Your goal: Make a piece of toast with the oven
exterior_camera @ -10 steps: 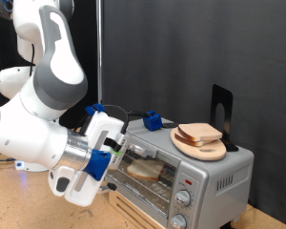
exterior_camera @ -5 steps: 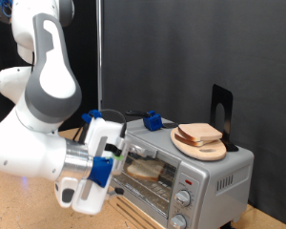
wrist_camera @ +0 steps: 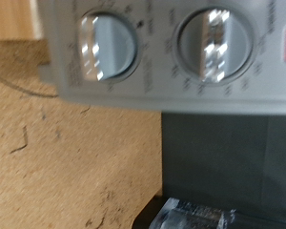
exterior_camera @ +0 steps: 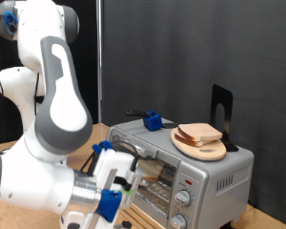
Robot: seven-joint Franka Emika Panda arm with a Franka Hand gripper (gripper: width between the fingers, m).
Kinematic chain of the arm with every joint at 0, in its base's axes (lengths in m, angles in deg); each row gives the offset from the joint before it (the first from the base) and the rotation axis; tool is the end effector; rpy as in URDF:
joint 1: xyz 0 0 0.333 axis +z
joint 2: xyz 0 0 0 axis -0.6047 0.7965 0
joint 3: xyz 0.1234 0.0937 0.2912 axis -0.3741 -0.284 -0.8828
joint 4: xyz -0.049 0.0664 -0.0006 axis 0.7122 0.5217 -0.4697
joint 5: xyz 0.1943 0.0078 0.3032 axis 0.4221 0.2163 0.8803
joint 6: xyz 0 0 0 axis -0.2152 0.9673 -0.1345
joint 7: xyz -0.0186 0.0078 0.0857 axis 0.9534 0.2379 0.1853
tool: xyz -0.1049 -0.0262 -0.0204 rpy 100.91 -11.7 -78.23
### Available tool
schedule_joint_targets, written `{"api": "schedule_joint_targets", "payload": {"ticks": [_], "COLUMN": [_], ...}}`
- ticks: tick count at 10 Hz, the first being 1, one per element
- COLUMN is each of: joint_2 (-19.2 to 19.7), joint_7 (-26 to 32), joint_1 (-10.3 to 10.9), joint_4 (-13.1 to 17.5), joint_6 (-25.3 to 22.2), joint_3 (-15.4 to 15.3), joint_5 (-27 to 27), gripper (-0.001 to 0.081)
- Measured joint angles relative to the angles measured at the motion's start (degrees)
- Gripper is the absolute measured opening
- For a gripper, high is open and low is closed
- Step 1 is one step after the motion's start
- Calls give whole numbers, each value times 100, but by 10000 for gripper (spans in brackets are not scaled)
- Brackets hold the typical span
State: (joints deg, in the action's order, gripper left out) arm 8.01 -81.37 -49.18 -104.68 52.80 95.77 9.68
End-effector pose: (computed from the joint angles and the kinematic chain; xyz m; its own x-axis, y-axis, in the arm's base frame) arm 0.6215 -0.1143 0.2570 0.6605 -0.4826 -0.5752 -0.7003 -0.1195 -0.7038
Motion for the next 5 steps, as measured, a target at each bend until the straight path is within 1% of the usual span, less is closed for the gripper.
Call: {"api": "schedule_joint_targets", "payload": {"ticks": [3, 4, 5], "joint_2": [591, 732, 818], "joint_7": [61, 62, 62], "joint_1": [-9, -9, -9], "joint_4": [644, 787, 862], "joint_6": [48, 44, 34], "joint_3": [-3, -17, -44], "joint_5": [87, 128, 193], "gripper": [806, 806, 806]}}
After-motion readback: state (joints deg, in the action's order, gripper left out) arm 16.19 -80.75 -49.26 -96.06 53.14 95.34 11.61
